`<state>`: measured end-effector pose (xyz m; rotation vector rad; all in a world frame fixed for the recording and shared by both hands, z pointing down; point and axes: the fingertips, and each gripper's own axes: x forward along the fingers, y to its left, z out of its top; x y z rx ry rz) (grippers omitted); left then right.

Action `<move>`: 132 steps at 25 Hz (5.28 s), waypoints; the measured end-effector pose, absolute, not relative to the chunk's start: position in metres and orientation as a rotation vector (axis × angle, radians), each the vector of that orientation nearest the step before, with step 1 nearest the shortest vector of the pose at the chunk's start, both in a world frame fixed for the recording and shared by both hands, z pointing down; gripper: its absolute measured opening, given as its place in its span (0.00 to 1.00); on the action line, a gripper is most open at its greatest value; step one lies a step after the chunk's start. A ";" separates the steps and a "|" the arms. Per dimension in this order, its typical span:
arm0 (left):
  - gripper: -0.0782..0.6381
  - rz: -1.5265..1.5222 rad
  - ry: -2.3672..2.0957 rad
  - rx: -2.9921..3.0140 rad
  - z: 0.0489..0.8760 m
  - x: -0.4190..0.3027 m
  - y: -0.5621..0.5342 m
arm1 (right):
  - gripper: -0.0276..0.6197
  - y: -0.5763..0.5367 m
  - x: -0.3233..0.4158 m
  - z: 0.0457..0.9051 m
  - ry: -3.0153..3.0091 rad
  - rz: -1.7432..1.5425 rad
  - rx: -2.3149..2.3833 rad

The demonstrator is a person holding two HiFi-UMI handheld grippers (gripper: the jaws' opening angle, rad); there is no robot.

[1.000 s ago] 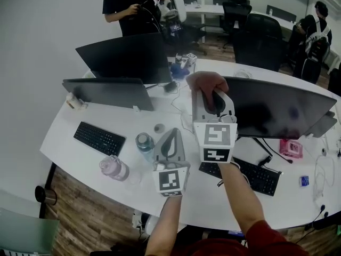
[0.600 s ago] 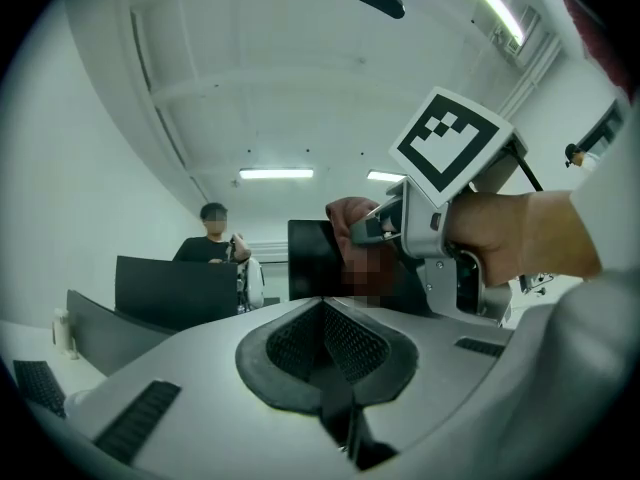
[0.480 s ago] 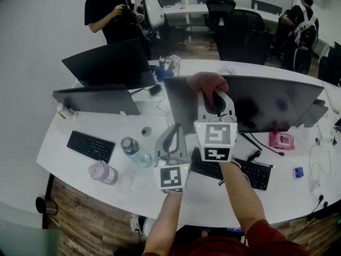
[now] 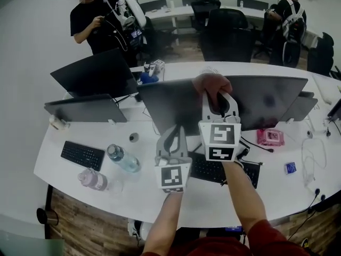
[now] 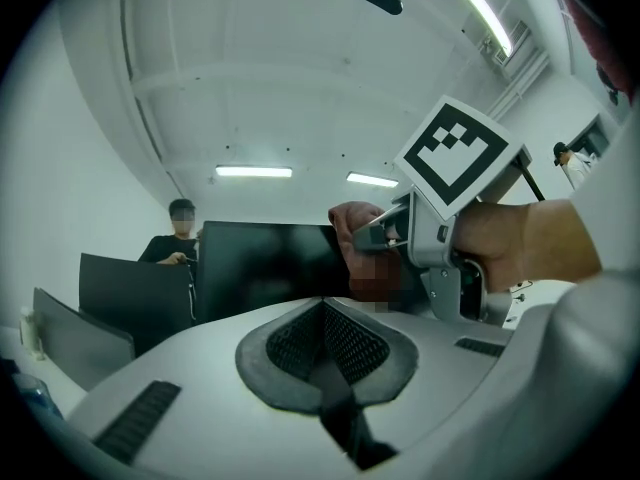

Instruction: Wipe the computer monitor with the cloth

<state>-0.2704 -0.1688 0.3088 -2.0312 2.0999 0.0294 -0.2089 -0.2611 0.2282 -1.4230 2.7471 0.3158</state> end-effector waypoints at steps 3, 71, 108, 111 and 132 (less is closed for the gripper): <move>0.15 0.042 2.080 -2.060 0.309 -0.249 -0.179 | 0.17 -0.270 -0.188 0.229 2.737 0.299 -1.448; 0.15 -0.020 1.724 -2.391 0.348 0.044 -0.313 | 0.17 -0.405 0.146 0.242 2.488 0.367 -1.898; 0.15 -0.045 1.790 -2.439 0.401 0.055 -0.318 | 0.17 -0.423 0.163 0.384 2.594 0.098 -1.930; 0.15 -0.059 1.801 -2.440 0.407 0.055 -0.317 | 0.17 -0.424 0.162 0.399 2.613 0.076 -1.932; 0.15 -0.092 1.886 -2.469 0.453 0.040 -0.326 | 0.17 -0.425 0.150 0.496 2.699 -0.133 -1.967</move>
